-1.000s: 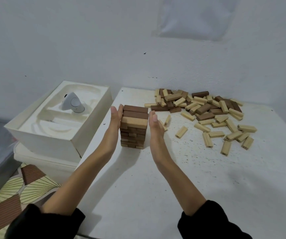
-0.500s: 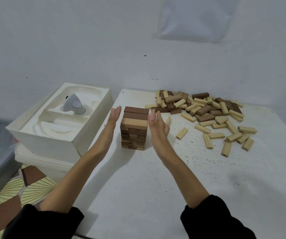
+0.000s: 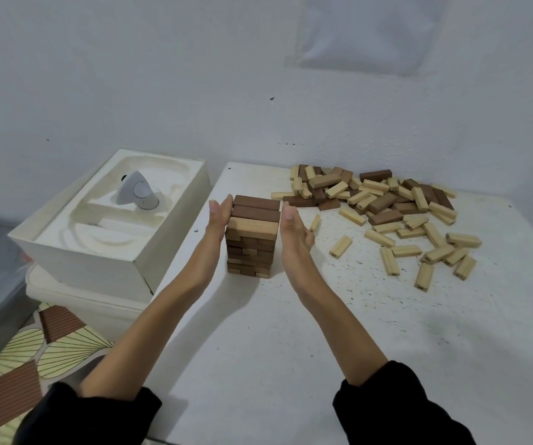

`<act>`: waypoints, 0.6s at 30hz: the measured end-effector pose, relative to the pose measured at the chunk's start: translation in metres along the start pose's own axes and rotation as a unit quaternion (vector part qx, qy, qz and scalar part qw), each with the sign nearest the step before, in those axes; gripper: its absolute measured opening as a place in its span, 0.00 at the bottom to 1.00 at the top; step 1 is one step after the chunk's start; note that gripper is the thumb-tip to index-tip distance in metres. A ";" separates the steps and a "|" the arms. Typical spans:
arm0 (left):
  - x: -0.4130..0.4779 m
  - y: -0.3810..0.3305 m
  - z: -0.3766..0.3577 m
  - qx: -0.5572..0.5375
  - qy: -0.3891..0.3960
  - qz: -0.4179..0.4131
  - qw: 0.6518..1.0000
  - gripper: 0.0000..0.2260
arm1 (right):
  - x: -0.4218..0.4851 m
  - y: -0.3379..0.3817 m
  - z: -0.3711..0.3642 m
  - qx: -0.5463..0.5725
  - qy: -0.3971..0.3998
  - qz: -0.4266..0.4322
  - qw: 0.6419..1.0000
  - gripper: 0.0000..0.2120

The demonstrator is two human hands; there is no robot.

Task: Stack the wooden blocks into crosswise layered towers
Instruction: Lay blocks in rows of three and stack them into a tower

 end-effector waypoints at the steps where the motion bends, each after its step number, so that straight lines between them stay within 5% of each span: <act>1: -0.001 -0.002 -0.003 -0.004 -0.003 0.000 1.000 0.38 | 0.000 0.001 -0.002 0.005 0.002 0.000 1.000 0.28; 7: 0.002 -0.005 0.007 0.029 -0.023 -0.028 0.999 0.37 | 0.004 -0.001 0.004 0.011 0.010 0.013 1.000 0.27; 14: 0.011 -0.021 0.030 0.146 0.046 -0.096 0.984 0.38 | 0.019 -0.010 0.028 -0.074 0.055 0.074 0.993 0.43; 18: 0.021 -0.020 0.033 0.178 0.058 -0.110 0.976 0.35 | 0.026 -0.009 0.034 -0.072 0.052 0.096 0.991 0.30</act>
Point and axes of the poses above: each hand's wrist, its own x-axis towards the middle knuckle, its own z-axis out of the back of the hand, y = z × x, the point moved 4 cm from there along x, towards the middle knuckle, and after that the axes turned 1 degree about -z, right-handed, at the moved point
